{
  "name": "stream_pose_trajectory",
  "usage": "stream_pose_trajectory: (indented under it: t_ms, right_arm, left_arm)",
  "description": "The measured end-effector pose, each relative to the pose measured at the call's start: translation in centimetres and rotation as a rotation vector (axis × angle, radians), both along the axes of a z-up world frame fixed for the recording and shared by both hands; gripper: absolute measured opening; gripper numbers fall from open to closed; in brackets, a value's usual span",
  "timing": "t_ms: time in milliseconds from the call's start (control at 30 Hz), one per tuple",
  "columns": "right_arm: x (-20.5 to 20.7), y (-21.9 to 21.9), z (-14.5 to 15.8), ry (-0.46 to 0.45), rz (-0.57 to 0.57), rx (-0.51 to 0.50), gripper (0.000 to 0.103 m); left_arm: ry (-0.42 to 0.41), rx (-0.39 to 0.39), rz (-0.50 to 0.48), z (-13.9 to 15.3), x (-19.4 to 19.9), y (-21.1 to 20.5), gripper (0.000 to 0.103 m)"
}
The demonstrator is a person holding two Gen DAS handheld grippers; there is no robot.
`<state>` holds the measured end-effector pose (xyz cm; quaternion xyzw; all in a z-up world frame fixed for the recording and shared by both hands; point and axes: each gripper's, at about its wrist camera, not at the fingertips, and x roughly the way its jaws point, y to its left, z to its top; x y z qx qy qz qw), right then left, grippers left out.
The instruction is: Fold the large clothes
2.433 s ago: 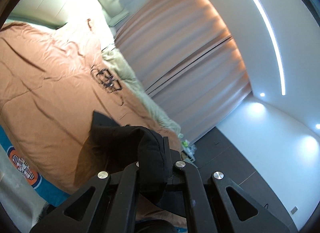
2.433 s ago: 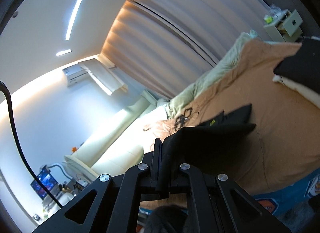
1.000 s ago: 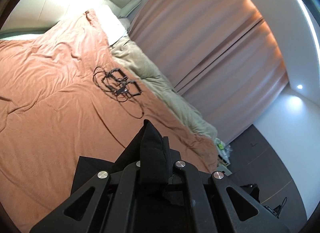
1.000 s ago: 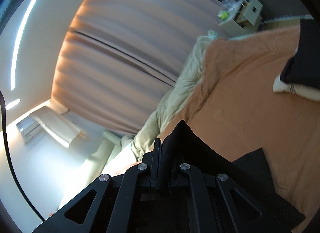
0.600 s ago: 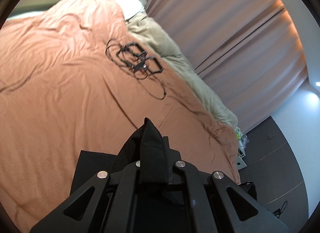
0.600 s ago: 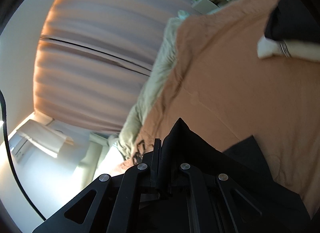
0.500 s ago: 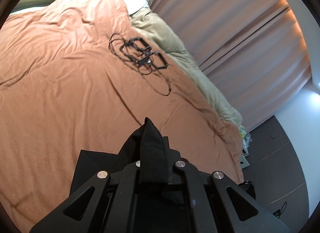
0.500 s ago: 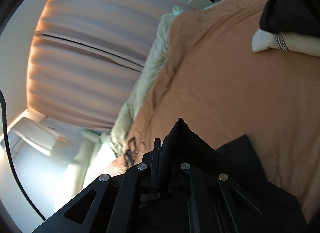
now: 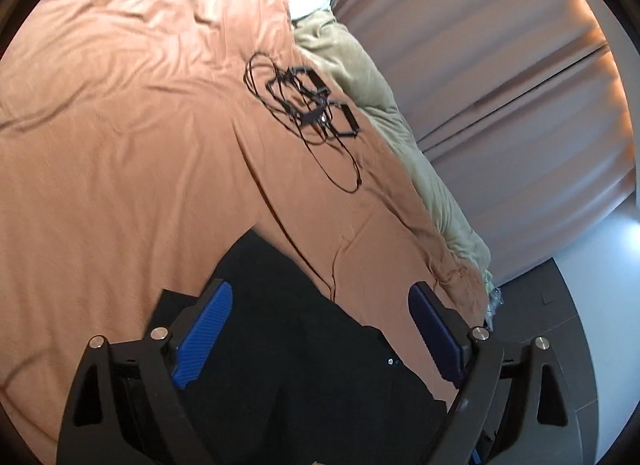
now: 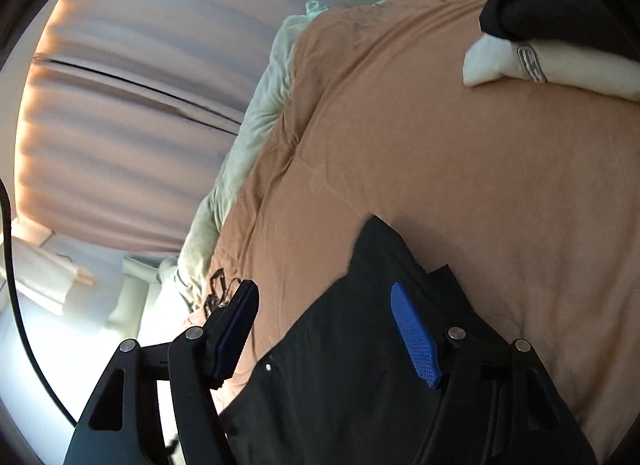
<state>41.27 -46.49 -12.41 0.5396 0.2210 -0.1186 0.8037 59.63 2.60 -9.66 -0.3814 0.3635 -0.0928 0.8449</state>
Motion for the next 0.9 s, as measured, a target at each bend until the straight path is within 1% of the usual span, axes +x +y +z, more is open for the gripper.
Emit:
stream_pose_trajectory:
  t_ms: [100, 167, 233, 267, 367, 433, 533, 600, 767, 900]
  right_arm:
    - [0.1, 0.0, 0.2, 0.061, 0.011, -0.048, 0.069]
    - [0.0, 0.1, 0.3, 0.101, 0.020, -0.086, 0.069]
    - [0.2, 0.1, 0.5, 0.121, 0.038, -0.112, 0.069]
    - [0.4, 0.2, 0.7, 0.127, 0.054, -0.127, 0.069]
    - [1.0, 0.9, 1.1, 0.149, 0.111, -0.184, 0.069]
    - [1.4, 1.7, 1.2, 0.166, 0.147, -0.217, 0.069]
    - [1.4, 3.1, 1.4, 0.168, 0.195, -0.244, 0.069]
    - [1.6, 4.6, 1.9, 0.179, 0.228, -0.290, 0.069]
    - [2.0, 8.9, 2.6, 0.194, 0.337, -0.367, 0.069]
    - [0.8, 12.3, 2.1, 0.230, 0.413, -0.415, 0.069]
  left_arm:
    - [0.031, 0.033, 0.026, 0.4, -0.8, 0.4, 0.091]
    - [0.033, 0.055, 0.051, 0.5, -1.7, 0.4, 0.091]
    - [0.022, 0.105, 0.062, 0.7, -2.9, 0.1, 0.091]
    - [0.016, 0.144, 0.064, 0.8, -3.6, -0.3, 0.091]
    - [0.026, 0.233, 0.015, 0.6, -5.0, -1.1, 0.091]
    - [0.043, 0.273, -0.011, 0.4, -5.9, -1.0, 0.090]
    - [0.071, 0.290, -0.034, -0.1, -7.7, -0.1, 0.089]
    - [0.098, 0.295, -0.043, -0.6, -9.2, 1.0, 0.085]
    - [0.138, 0.292, -0.045, -1.5, -12.2, 3.1, 0.085]
    - [0.161, 0.283, -0.051, -2.3, -14.2, 4.5, 0.085]
